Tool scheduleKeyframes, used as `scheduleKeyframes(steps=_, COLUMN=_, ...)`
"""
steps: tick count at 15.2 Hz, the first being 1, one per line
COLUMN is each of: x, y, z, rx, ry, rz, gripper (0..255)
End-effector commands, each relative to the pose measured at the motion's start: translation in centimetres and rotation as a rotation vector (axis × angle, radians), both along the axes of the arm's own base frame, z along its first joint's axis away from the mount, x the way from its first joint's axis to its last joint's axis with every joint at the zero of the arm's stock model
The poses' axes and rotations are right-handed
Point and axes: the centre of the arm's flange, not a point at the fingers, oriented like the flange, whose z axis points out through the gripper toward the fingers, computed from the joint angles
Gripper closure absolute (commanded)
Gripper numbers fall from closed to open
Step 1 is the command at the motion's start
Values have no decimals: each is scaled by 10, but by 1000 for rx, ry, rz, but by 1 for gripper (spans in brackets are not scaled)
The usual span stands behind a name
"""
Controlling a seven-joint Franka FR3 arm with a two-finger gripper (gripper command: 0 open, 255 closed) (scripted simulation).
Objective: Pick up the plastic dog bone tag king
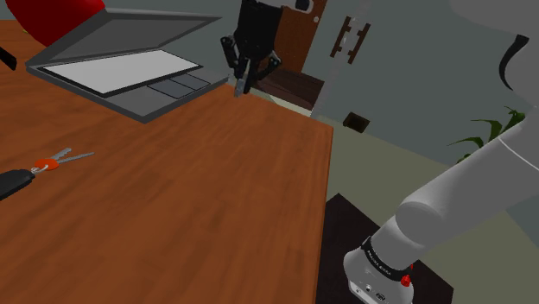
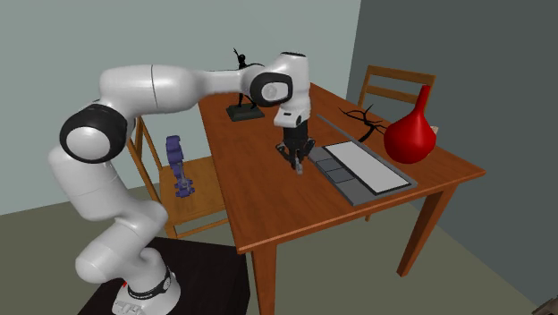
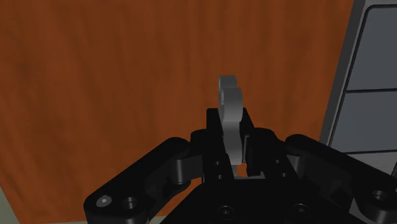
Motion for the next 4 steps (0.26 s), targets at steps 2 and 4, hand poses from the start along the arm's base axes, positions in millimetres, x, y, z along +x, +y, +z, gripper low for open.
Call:
scheduleKeyframes(steps=2, x=-1, y=0, z=16, rx=0, ry=0, rz=0, gripper=255)
scheduleKeyframes(steps=4, x=-1, y=0, z=17, rx=0, ry=0, rz=0, gripper=255)
